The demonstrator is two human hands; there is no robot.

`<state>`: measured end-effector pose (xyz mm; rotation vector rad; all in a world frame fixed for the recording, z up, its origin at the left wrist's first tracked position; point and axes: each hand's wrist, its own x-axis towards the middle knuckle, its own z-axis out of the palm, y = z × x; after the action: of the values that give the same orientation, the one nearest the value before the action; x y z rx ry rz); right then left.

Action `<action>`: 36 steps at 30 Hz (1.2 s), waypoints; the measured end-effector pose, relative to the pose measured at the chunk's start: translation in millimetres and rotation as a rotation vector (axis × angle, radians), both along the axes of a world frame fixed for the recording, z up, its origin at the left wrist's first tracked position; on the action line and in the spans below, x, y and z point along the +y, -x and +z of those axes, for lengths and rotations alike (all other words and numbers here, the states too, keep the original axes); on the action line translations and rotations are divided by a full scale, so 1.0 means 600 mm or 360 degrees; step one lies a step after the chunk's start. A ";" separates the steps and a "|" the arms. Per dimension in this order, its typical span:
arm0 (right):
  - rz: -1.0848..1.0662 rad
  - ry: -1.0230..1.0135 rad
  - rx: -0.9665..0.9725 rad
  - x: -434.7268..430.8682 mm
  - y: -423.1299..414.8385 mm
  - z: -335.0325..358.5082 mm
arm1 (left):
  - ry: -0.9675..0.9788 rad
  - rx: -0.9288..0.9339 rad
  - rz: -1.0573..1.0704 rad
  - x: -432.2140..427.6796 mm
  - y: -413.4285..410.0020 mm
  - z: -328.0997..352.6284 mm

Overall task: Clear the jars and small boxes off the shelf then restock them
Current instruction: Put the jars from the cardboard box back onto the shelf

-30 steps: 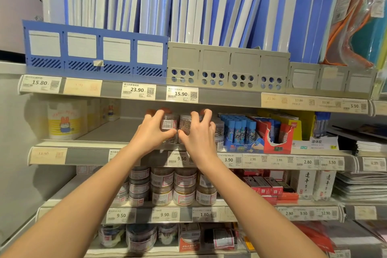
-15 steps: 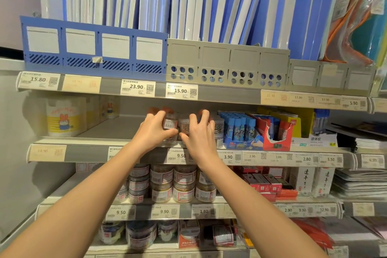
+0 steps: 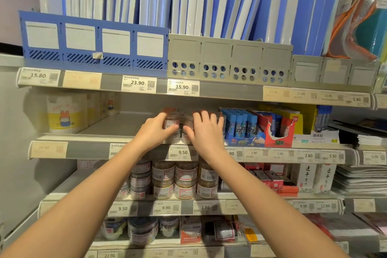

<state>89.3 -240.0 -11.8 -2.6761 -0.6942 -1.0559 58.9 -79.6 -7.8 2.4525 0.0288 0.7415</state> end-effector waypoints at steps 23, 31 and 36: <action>0.0833 -0.0187 0.0079 0.047 0.146 -0.071 | -0.0035 -0.0241 0.0190 0.055 0.250 -0.069; 0.1531 -0.0100 0.0500 0.194 0.390 -0.206 | -0.0129 0.0005 0.0669 0.131 0.599 -0.215; 0.1887 0.0182 0.0719 0.280 0.539 -0.260 | -0.0086 0.0162 0.0998 0.161 0.763 -0.272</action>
<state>-234.3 -72.0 -167.8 -1.8168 -1.8479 -0.0890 -398.6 17.1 -171.1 2.5394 0.8559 0.8735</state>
